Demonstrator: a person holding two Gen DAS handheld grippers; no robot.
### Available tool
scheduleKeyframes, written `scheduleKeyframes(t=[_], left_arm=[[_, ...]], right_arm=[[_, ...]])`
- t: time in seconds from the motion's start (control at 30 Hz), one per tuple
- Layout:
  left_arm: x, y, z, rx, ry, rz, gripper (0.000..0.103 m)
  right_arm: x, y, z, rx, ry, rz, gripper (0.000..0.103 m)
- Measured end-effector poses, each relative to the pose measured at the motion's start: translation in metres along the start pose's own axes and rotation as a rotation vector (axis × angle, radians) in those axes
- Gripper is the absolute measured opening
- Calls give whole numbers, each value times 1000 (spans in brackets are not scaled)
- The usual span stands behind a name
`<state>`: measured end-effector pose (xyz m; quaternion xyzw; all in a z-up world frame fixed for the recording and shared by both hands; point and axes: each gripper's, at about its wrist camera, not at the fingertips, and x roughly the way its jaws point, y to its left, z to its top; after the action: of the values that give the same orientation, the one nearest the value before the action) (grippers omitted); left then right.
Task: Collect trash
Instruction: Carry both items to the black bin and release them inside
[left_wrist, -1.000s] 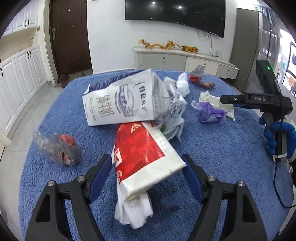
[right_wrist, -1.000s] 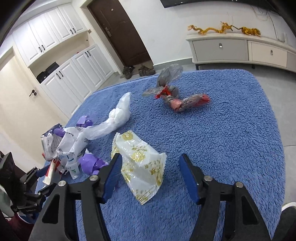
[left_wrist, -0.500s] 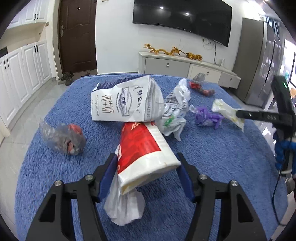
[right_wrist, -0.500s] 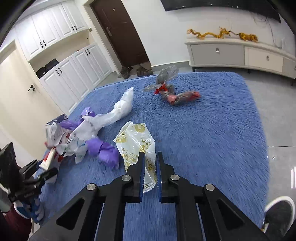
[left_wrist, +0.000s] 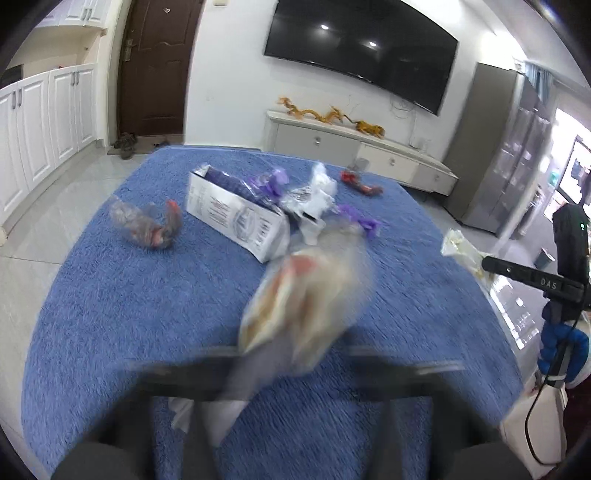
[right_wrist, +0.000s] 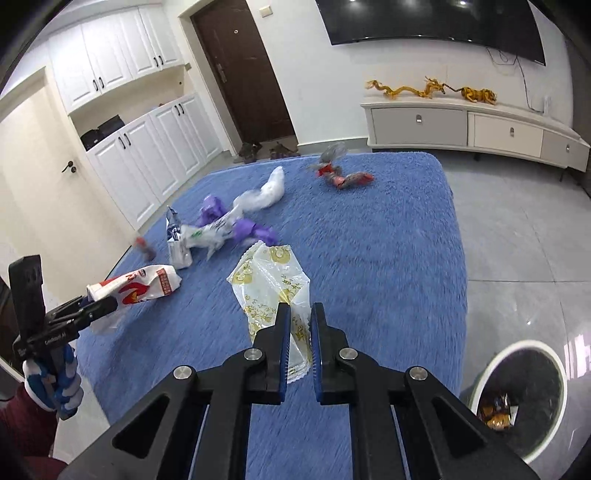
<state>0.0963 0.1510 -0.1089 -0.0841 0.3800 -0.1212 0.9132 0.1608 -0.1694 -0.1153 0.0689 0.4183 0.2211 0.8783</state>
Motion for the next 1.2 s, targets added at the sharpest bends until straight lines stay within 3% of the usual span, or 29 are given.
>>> scheduleKeyframes(t=[0.27, 0.53, 0.73, 1.0, 1.2], left_arm=[[-18, -12, -14, 15, -18, -1, 15], [-33, -19, 1, 20, -64, 3, 14], [-41, -45, 13, 67, -86, -31, 14], [-21, -117, 35, 184, -62, -148, 14], [27, -212, 51, 330, 1, -259, 14]], right_arm=[[-33, 12, -30, -5, -30, 11, 10], [-60, 14, -39, 4, -84, 7, 10], [-80, 2, -43, 21, -120, -7, 10], [-109, -38, -53, 72, -170, -81, 10], [-138, -104, -71, 186, -198, -230, 10]])
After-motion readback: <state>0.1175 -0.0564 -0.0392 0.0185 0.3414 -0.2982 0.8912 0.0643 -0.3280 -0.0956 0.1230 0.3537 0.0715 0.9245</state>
